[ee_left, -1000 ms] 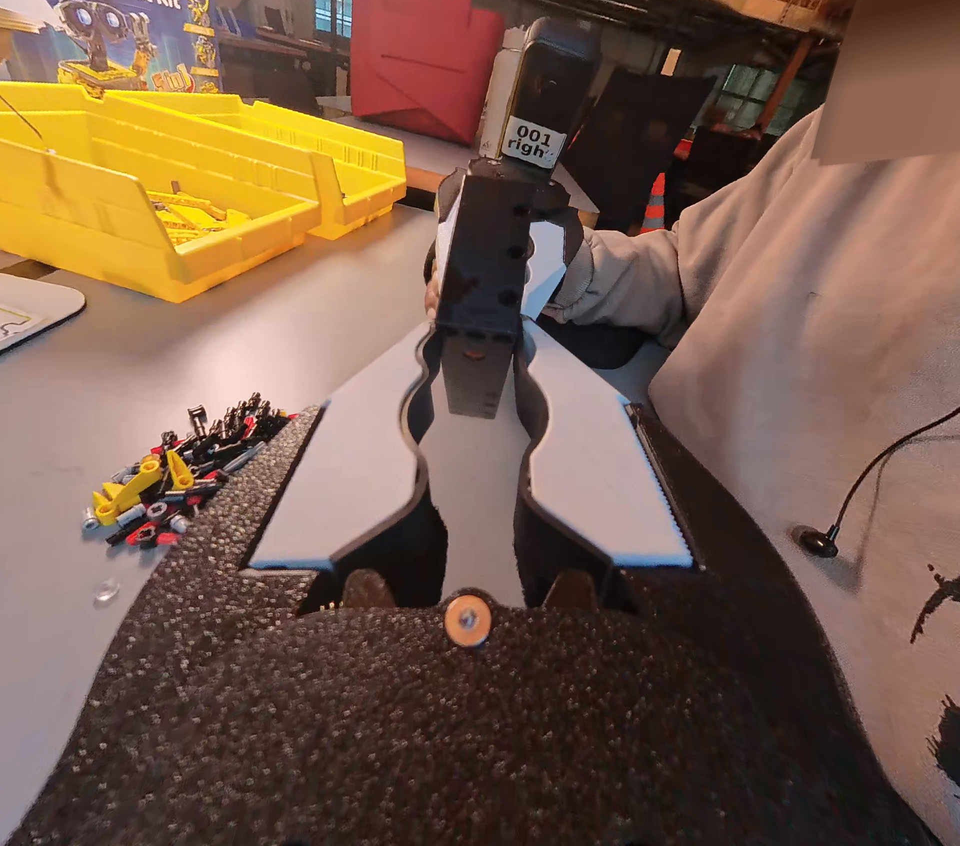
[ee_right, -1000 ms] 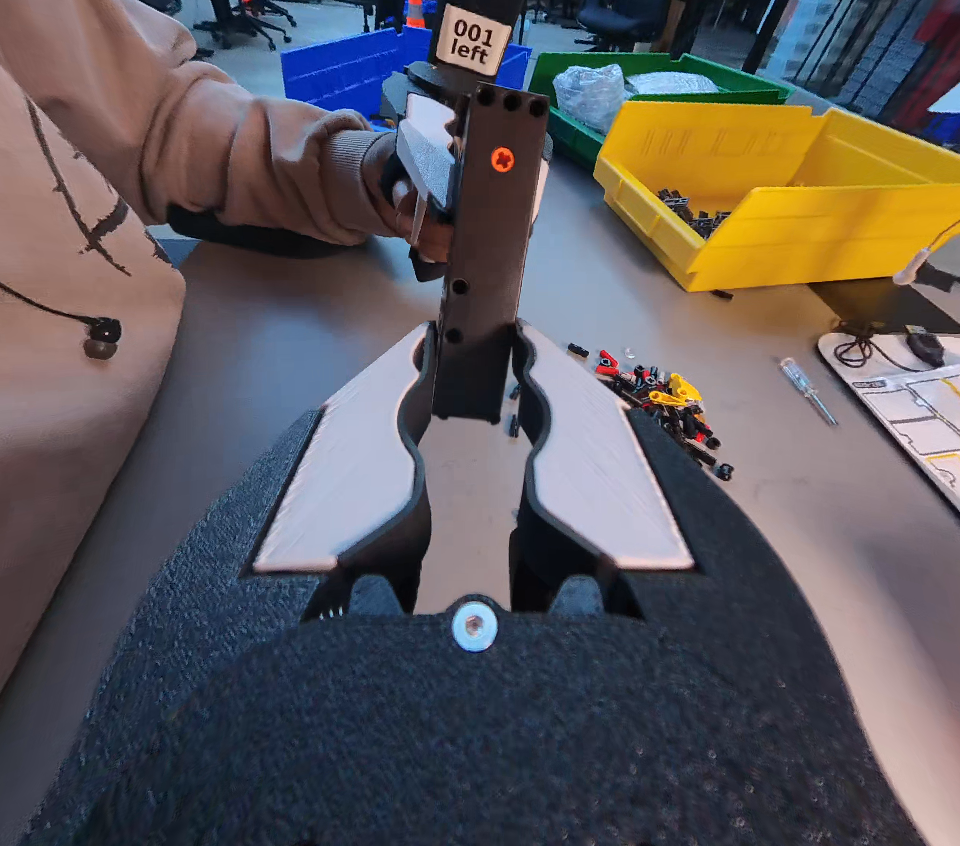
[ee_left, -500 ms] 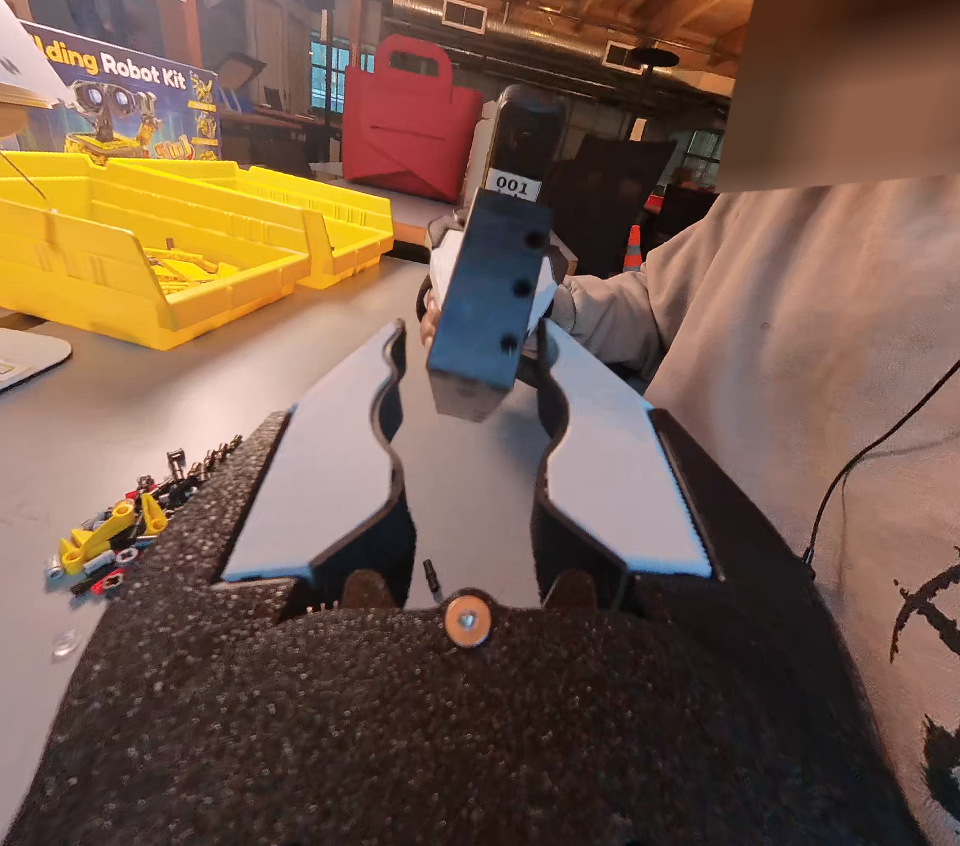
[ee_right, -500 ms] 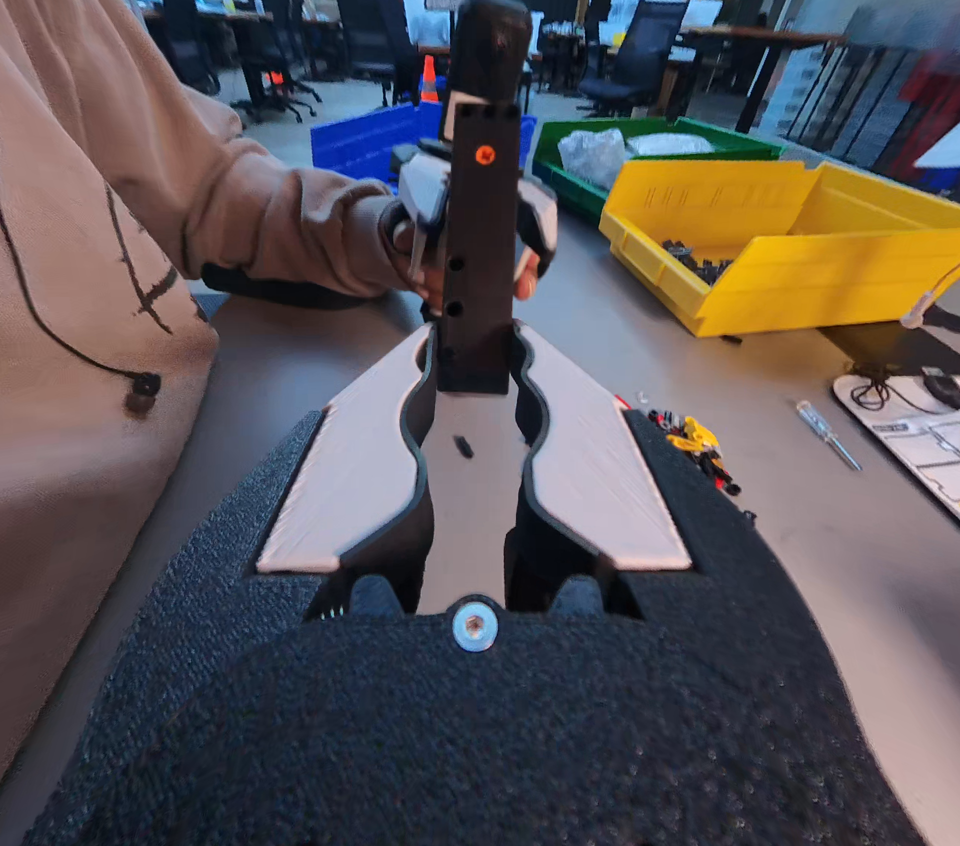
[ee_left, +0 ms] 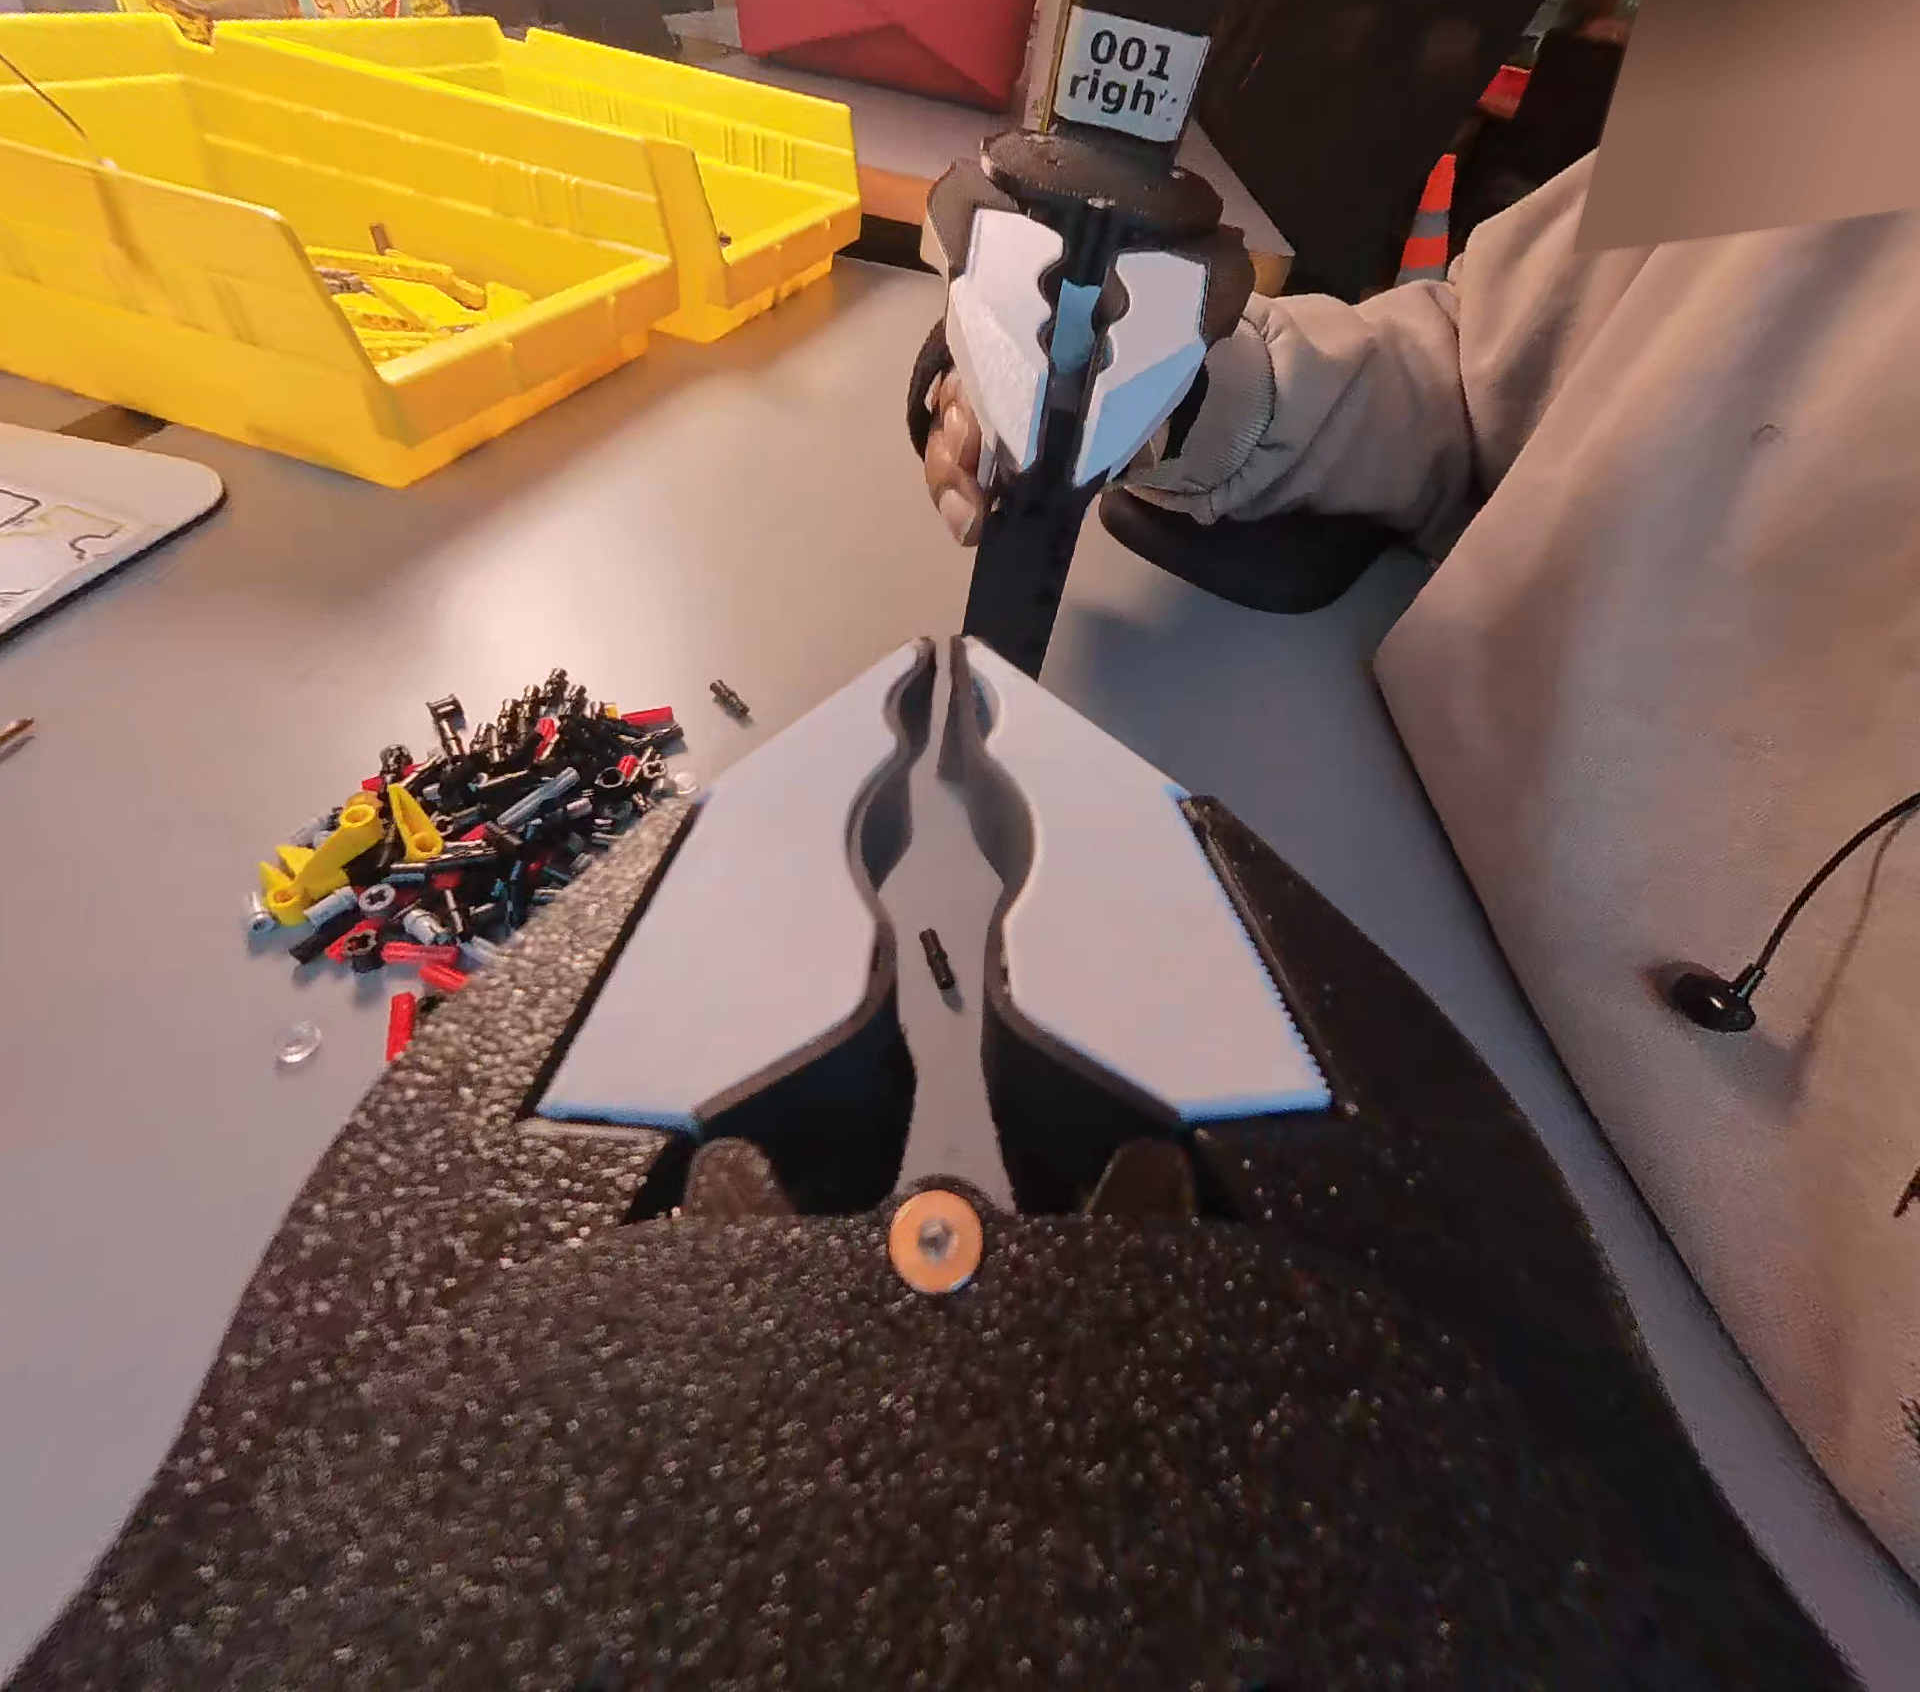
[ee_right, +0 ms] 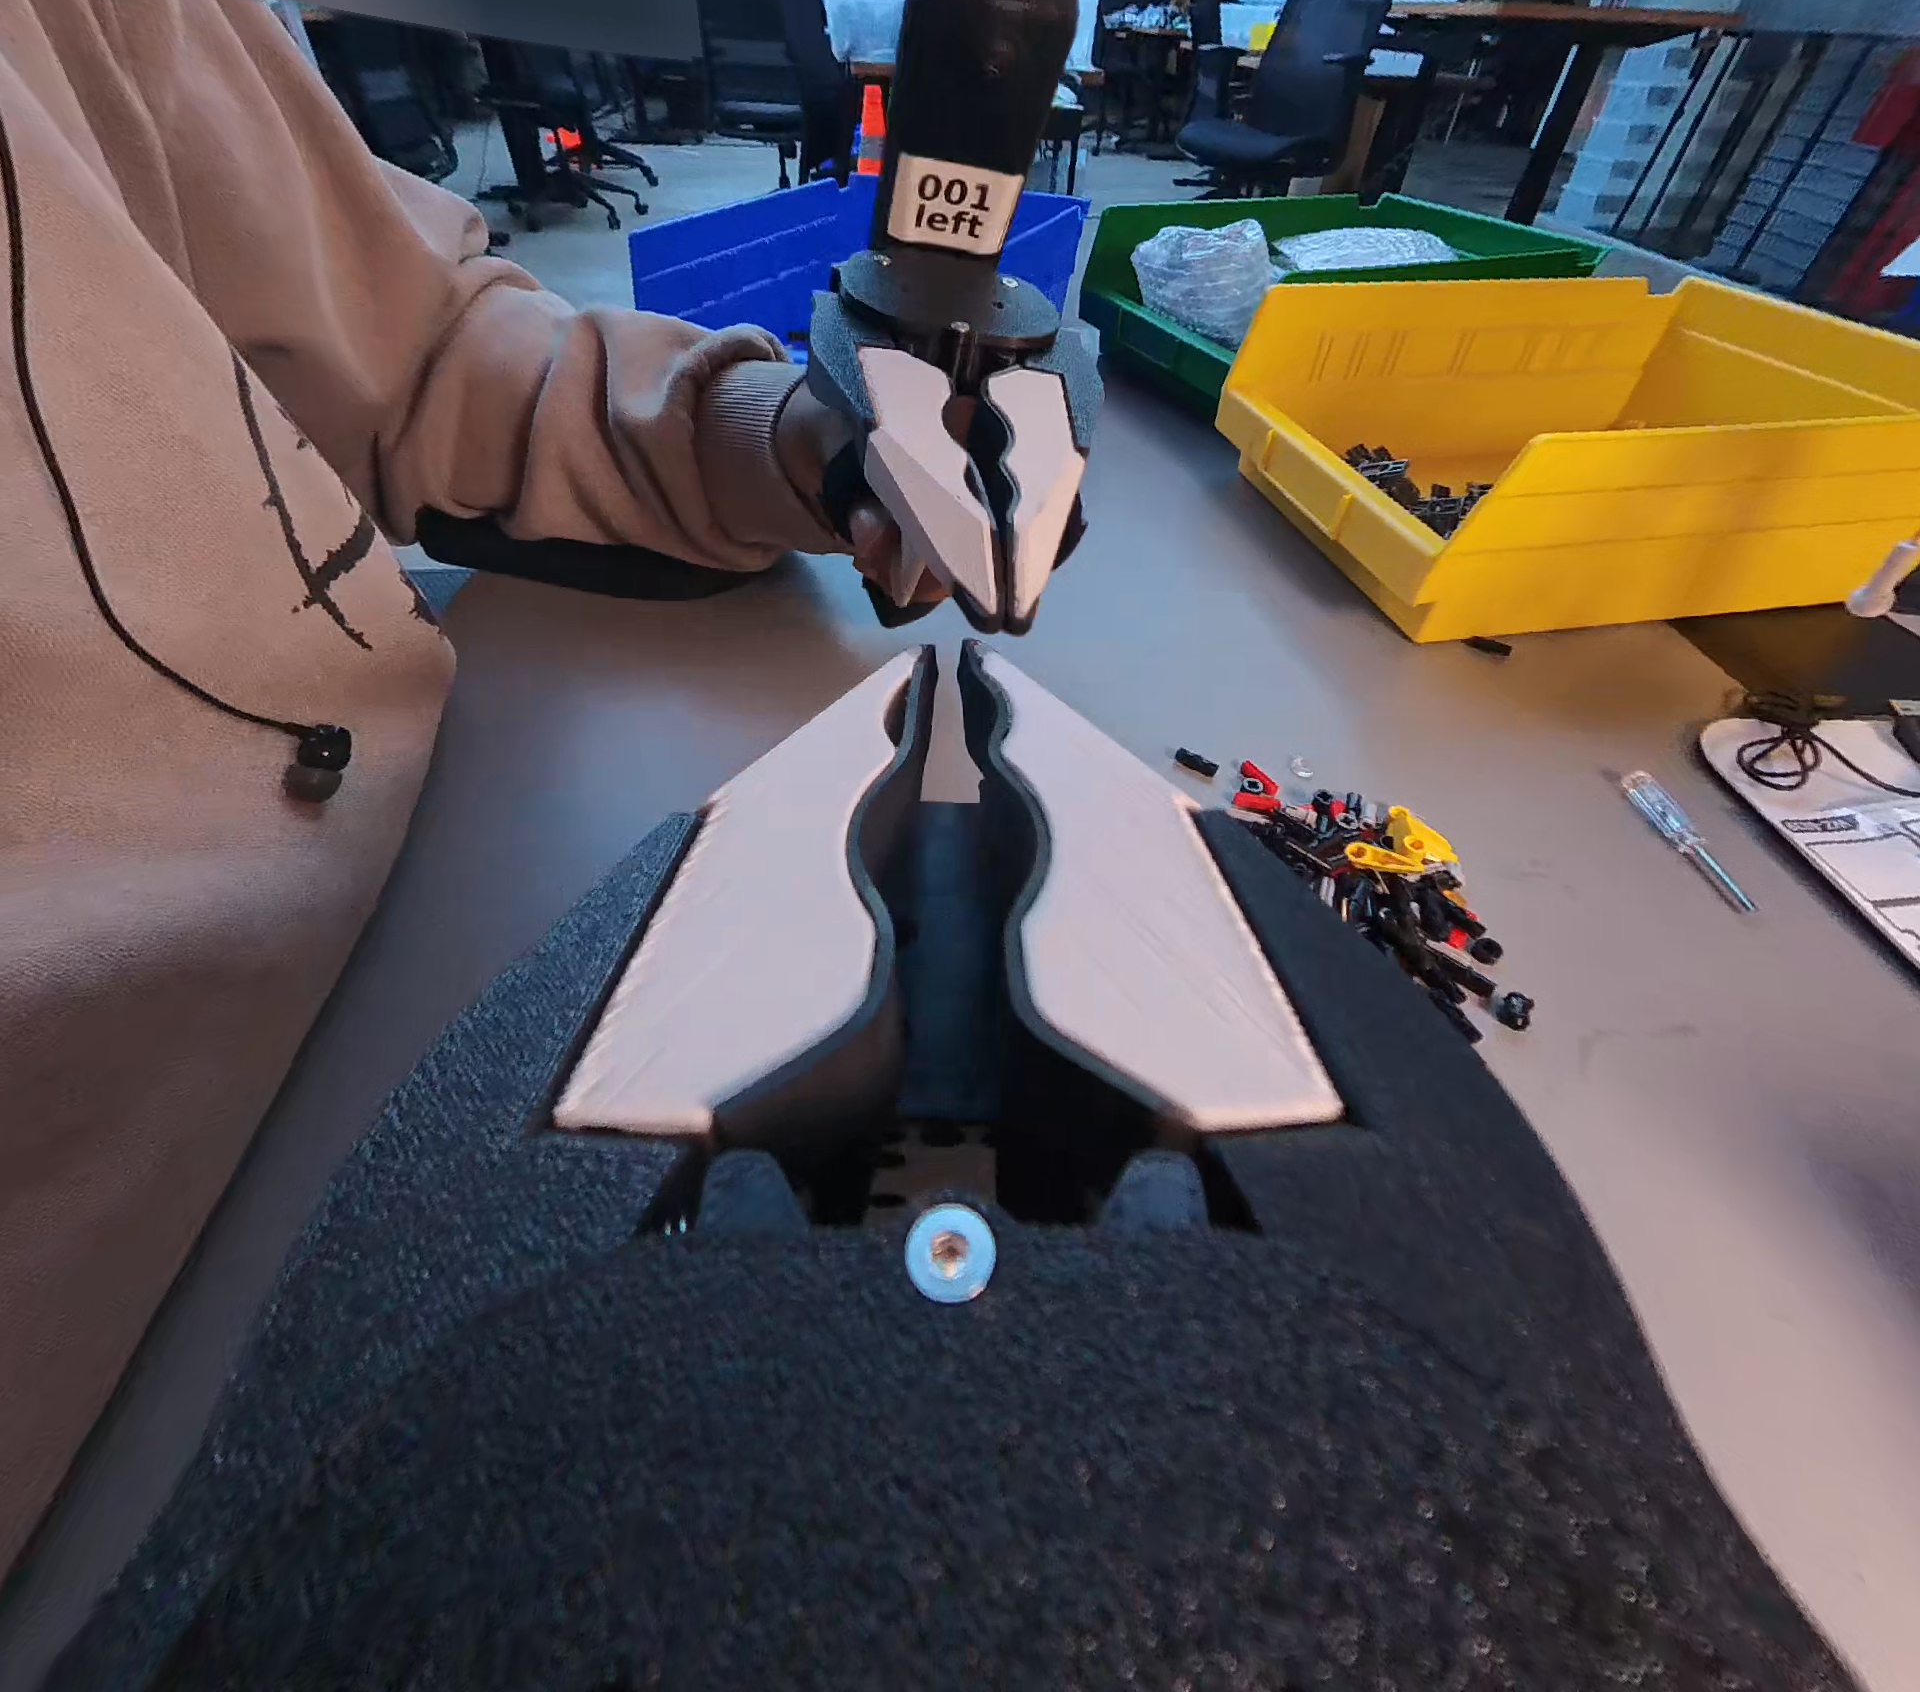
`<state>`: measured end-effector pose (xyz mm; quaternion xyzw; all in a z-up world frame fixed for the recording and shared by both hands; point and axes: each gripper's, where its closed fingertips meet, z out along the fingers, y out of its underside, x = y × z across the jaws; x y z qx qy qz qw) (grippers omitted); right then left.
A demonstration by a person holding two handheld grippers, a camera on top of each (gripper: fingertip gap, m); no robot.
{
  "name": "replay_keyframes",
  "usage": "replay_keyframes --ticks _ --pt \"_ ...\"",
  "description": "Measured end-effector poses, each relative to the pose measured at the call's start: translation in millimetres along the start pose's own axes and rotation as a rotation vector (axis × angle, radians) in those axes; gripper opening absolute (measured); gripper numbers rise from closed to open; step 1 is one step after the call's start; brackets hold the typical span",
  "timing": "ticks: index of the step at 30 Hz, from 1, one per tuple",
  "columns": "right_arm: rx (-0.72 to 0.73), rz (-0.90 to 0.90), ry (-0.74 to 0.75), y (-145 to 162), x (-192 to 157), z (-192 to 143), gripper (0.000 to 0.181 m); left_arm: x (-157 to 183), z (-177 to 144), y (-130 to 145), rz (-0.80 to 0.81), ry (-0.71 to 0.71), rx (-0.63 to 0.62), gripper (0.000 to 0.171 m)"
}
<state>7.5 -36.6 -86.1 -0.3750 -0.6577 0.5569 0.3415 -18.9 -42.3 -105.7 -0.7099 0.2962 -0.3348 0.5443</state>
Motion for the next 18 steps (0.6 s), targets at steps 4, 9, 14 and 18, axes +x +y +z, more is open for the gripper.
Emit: replay_keyframes --ticks 4,9,14,18 --pt "0.062 0.028 -0.014 -8 -4 3 0.004 16 22 9 -0.012 0.053 -0.037 0.061" --pt "0.275 0.133 -0.074 -43 -9 4 0.003 35 61 30 0.111 0.069 -0.212 0.027" --pt "0.283 0.161 0.024 -41 20 -22 0.002 13 26 15 0.065 0.022 -0.199 0.026" --pt "0.058 0.076 0.047 -14 25 -27 0.041 3 7 33 0.116 -0.058 -0.331 0.025"
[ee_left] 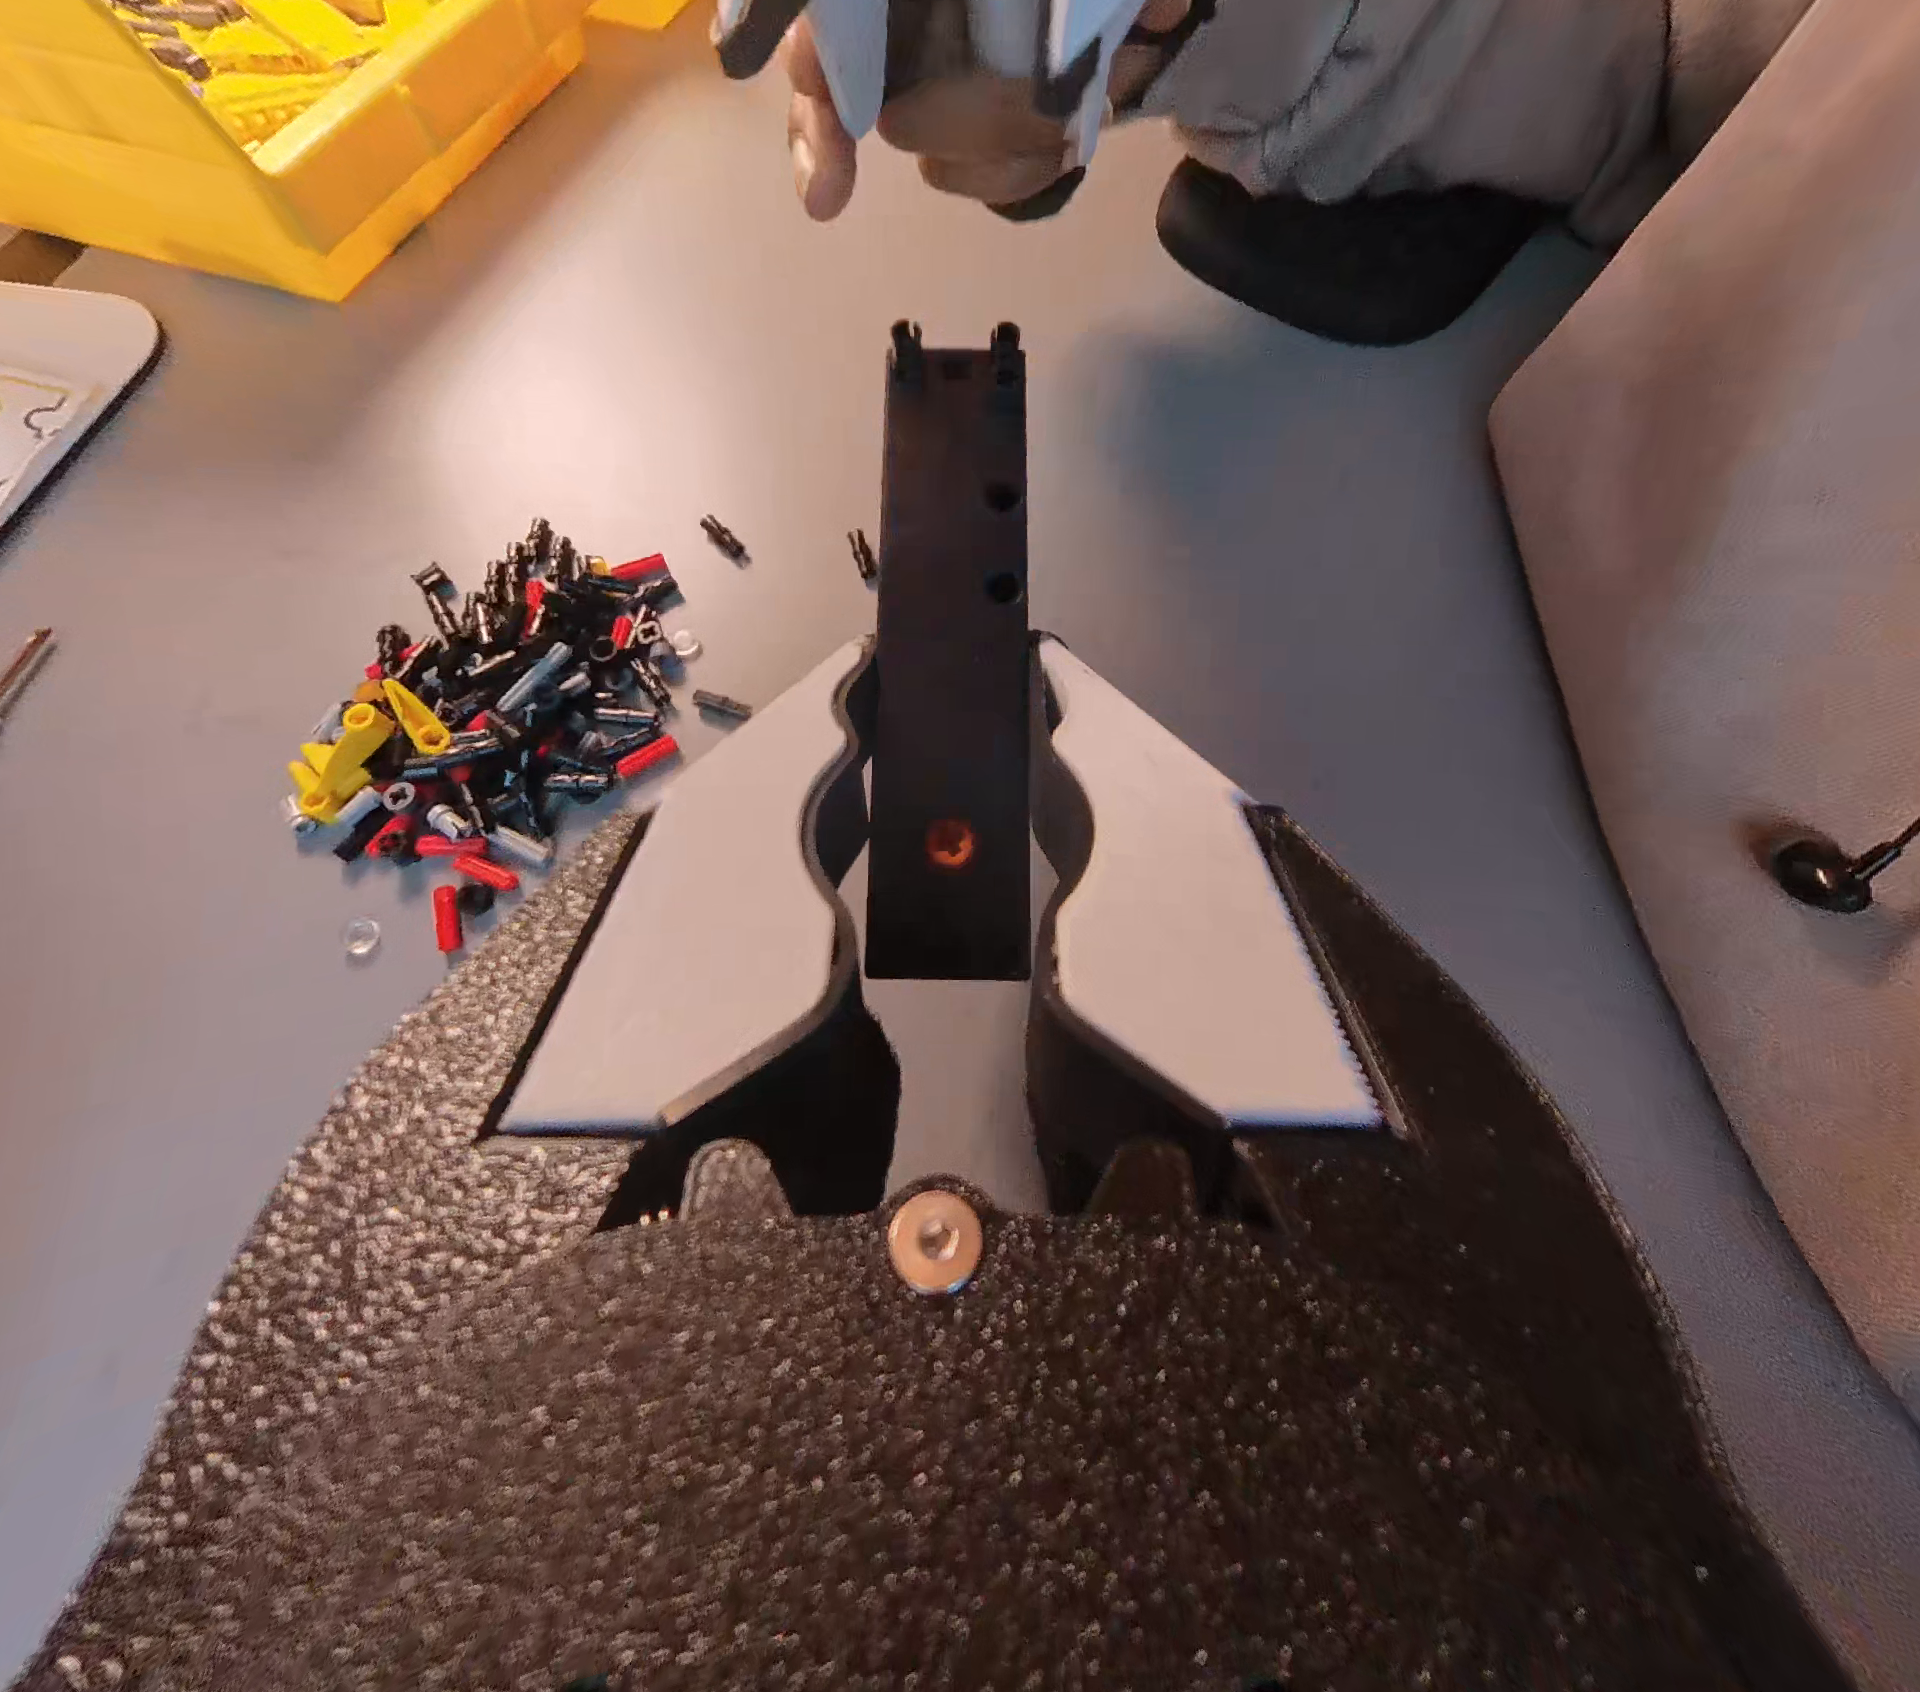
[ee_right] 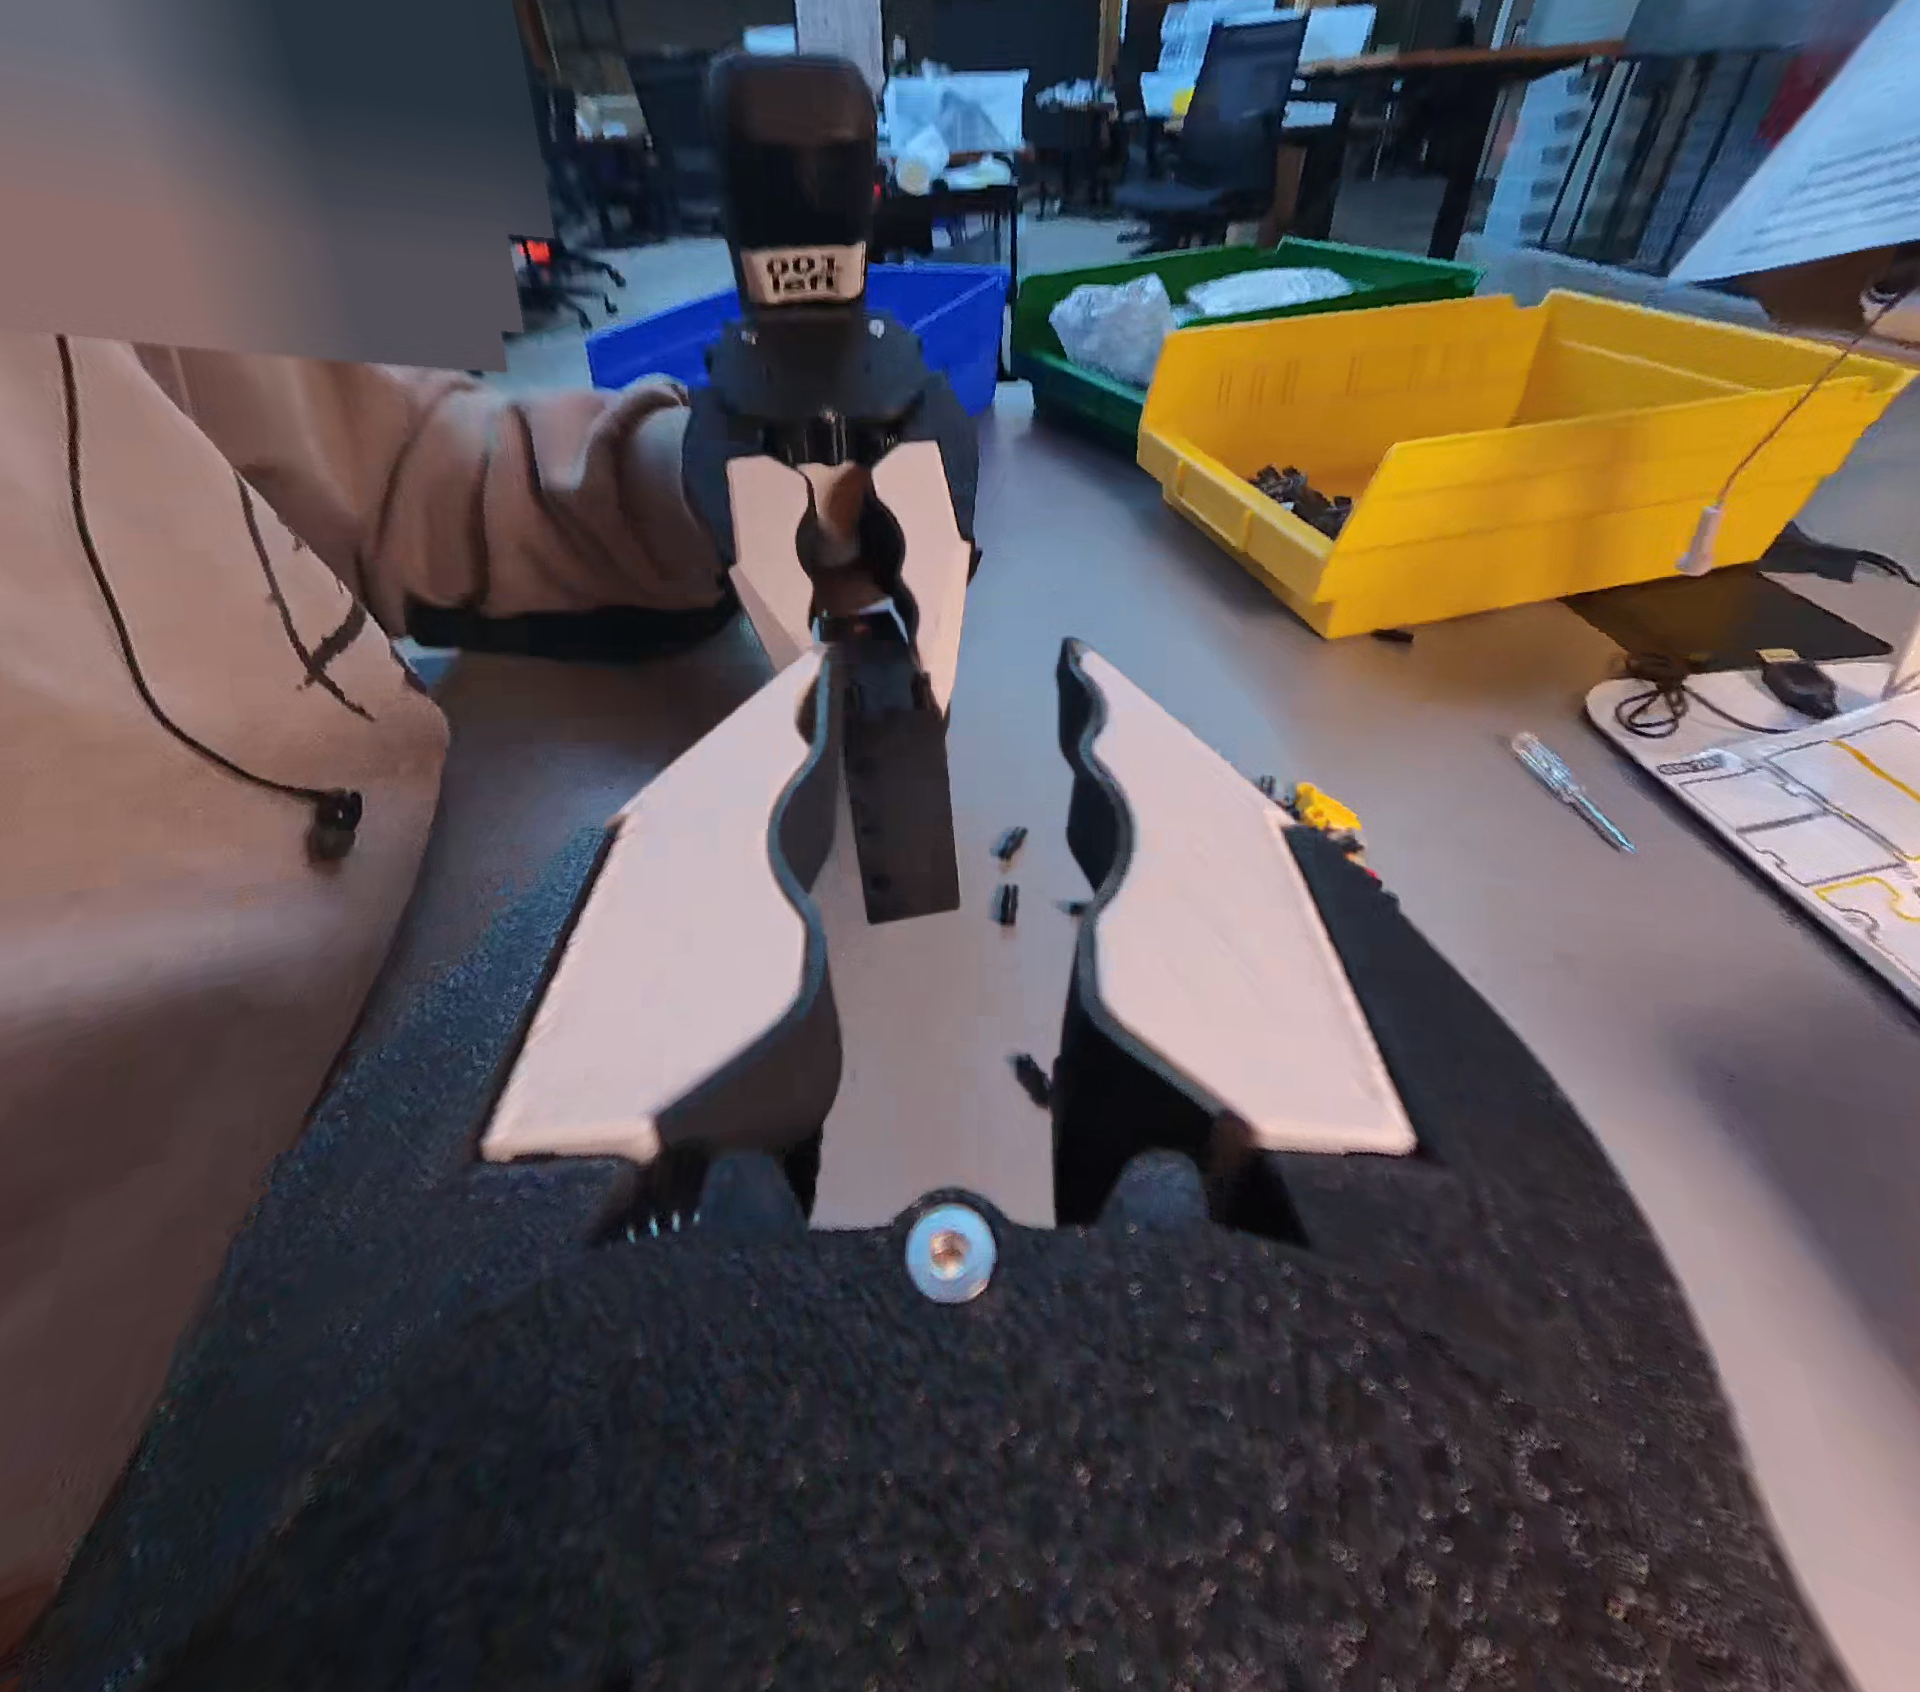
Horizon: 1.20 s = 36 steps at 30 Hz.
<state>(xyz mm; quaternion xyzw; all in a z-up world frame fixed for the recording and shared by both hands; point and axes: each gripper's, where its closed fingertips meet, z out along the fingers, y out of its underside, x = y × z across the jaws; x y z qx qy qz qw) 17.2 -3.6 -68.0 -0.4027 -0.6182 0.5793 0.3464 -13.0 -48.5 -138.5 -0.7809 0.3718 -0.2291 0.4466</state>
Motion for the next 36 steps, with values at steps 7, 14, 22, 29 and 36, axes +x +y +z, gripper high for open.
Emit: replay_keyframes --ticks 7,14,22,29,36 --pt "-0.402 -0.195 -0.039 74 -28 41 0.03 12 5 -1 0.068 0.019 -0.04 0.025" --pt "0.015 -0.007 -0.044 10 -23 35 0.026 -2 -37 -53 -0.03 0.018 0.419 0.04" --pt "0.461 0.216 -0.116 -63 -26 17 0.024 32 9 -57 -0.167 0.267 0.431 0.07" --pt "0.416 0.158 -0.079 -62 -21 12 0.024 10 -16 -81 -0.106 0.144 0.496 0.027" --pt "-0.293 -0.155 -0.048 32 -23 31 0.048 -4 -19 -25 0.127 -0.056 0.049 0.027"
